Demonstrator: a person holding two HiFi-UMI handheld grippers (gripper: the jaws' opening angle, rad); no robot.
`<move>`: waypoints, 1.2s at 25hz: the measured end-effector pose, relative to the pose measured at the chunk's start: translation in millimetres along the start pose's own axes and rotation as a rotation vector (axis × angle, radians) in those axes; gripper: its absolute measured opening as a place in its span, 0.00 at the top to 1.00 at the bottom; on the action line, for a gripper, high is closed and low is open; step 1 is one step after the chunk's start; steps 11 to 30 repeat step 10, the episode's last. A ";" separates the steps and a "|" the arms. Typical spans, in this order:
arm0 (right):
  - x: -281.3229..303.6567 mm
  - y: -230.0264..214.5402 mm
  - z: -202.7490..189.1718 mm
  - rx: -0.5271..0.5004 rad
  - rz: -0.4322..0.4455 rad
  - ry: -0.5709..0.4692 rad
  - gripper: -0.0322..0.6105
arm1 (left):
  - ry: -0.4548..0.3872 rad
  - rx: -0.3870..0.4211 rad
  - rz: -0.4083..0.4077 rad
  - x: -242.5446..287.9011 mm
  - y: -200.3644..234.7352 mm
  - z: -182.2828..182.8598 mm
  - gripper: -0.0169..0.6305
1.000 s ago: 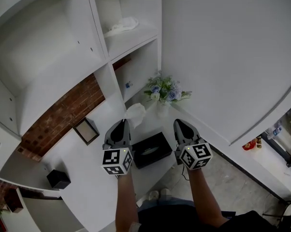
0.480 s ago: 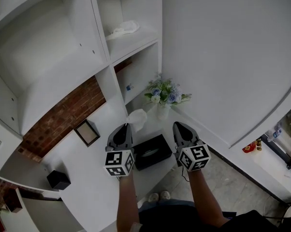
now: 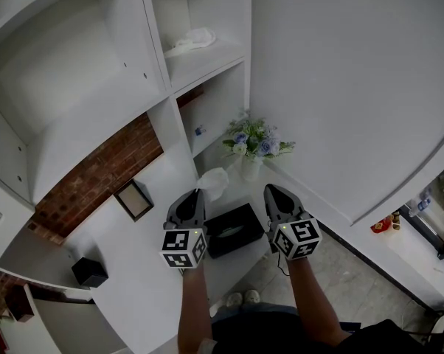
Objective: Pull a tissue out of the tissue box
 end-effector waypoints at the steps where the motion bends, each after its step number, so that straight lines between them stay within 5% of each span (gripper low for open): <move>1: 0.1 0.3 -0.4 -0.001 0.000 0.001 0.95 | 0.002 -0.001 -0.002 0.0 0.0 -0.4 0.95; 30: 4.1 1.4 -5.2 -0.001 0.007 0.017 0.95 | 0.021 -0.014 -0.010 3.1 3.5 -4.9 0.95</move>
Point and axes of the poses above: the fingertips, and each gripper's own axes: x forward along the fingers, y to its left, z out of its top, the point moved 9 cm from there along -x, backward along the fingers, and after that the axes turned 3 degrees about -x, right-handed, at the moved point
